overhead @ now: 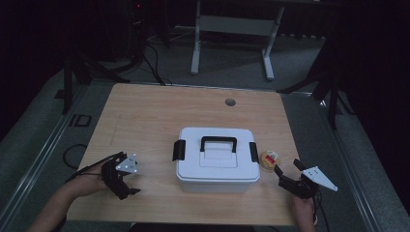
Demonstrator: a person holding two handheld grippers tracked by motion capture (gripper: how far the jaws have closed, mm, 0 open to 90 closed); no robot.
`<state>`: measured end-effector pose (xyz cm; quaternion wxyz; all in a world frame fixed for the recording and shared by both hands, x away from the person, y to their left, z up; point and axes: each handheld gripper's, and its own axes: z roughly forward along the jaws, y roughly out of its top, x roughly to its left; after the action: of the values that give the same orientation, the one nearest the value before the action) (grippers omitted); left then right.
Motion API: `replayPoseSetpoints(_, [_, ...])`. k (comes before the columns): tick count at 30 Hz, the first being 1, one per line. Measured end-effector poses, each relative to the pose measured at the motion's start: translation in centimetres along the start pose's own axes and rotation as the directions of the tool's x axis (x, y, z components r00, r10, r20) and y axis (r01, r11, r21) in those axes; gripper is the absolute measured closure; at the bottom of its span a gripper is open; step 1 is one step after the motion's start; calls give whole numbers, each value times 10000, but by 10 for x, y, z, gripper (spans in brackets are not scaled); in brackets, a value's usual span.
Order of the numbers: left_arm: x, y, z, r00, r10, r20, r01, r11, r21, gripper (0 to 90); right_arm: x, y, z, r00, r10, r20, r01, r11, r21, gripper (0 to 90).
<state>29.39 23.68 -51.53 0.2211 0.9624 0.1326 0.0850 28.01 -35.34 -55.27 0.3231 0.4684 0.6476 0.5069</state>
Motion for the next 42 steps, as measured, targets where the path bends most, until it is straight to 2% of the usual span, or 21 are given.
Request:
replayPoseSetpoints(3, [-1, 5, -2, 9996, 269, 98, -273, 9985, 477, 34, 0, 0, 0, 10000, 13, 4, -13, 10000, -11, 134])
replayPoseSetpoints(7, [-3, 9, -4, 9994, 288, 174, -302, 9955, 898, 35, 0, 0, 0, 10000, 9, -2, -9, 10000, -9, 134])
replayPoseSetpoints(10, [-3, 12, -4, 9993, 256, 266, -291, 9899, 1385, 35, 0, 0, 0, 10000, 25, -5, -25, 10000, -24, 134])
replayPoseSetpoints(13, [-3, 14, -5, 9992, 334, 215, -371, 9785, 2027, 35, 0, 0, 0, 10000, 23, -1, -23, 10000, -13, 134])
replayPoseSetpoints(15, [-3, 15, -5, 9995, 228, 225, -276, 9691, 2453, 35, 0, 0, 0, 10000, 21, 7, -21, 10000, 0, 134])
replayPoseSetpoints(17, [-3, 16, -5, 9996, 125, 259, -191, 9619, 2727, 35, -1, 0, 0, 10000, 24, 11, -24, 10000, -13, 134])
replayPoseSetpoints(19, [-3, 16, -6, 9996, 210, 198, -259, 9558, 2929, 35, -1, 0, 0, 10000, 20, 24, -20, 10000, -9, 134])
replayPoseSetpoints(22, [-1, 18, -6, 9996, 292, -47, -256, 9353, 3530, 35, 0, 0, 0, 10000, 18, 30, -18, 10000, 25, 134])
replayPoseSetpoints(23, [-1, 18, -6, 9993, 358, -127, -288, 9321, 3611, 35, 0, 0, 0, 10000, 9, 28, -9, 10000, 26, 134])
replayPoseSetpoints(25, [0, 18, -8, 9994, 255, -222, -156, 9309, 3649, 35, 0, 0, 0, 10000, 21, 26, -21, 10000, 13, 134])
replayPoseSetpoints(27, [1, 18, -9, 9995, -303, -80, 311, 9291, 3685, 35, 0, 0, 0, 10000, 22, 17, -22, 10000, 10, 134])
replayPoseSetpoints(31, [2, 20, -11, 9955, -924, -224, 935, 9090, 4063, 34, 0, 0, 0, 10000, -5, 25, 5, 10000, 35, 134])
replayPoseSetpoints(32, [4, 21, -11, 9933, -1136, -206, 1115, 8974, 4268, 36, 0, 0, 0, 10000, -3, 26, 3, 10000, 35, 134])
replayPoseSetpoints(33, [4, 22, -12, 9920, -1259, -101, 1174, 8900, 4407, 39, 0, 0, 0, 10000, 16, 9, -16, 10000, 29, 134])
replayPoseSetpoints(34, [3, 23, -12, 9922, -1243, 1, 1112, 8876, 4469, 39, 0, 0, 0, 10000, 6, 12, -6, 10000, 34, 134])
replayPoseSetpoints(35, [3, 24, -11, 9919, -1268, 52, 1102, 8807, 4607, 40, 0, 0, 0, 10000, -7, 27, 7, 10000, 39, 134])
replayPoseSetpoints(36, [2, 25, -11, 9912, -1319, 62, 1127, 8696, 4807, 39, 0, 0, 0, 10000, -8, 17, 8, 10000, 44, 134])
replayPoseSetpoints(38, [0, 27, -9, 9938, -1105, 146, 868, 8497, 5201, 41, 0, 0, 0, 10000, -15, 17, 15, 10000, 51, 134])
replayPoseSetpoints(41, [-1, 28, -9, 9933, -1076, 429, 687, 8455, 5295, 73, 0, 0, 0, 10000, -13, 8, 13, 10000, 54, 134])
replayPoseSetpoints(42, [-1, 28, -9, 9928, -1090, 488, 661, 8416, 5361, 73, 0, 0, 0, 10000, -11, 0, 11, 10000, 52, 134])
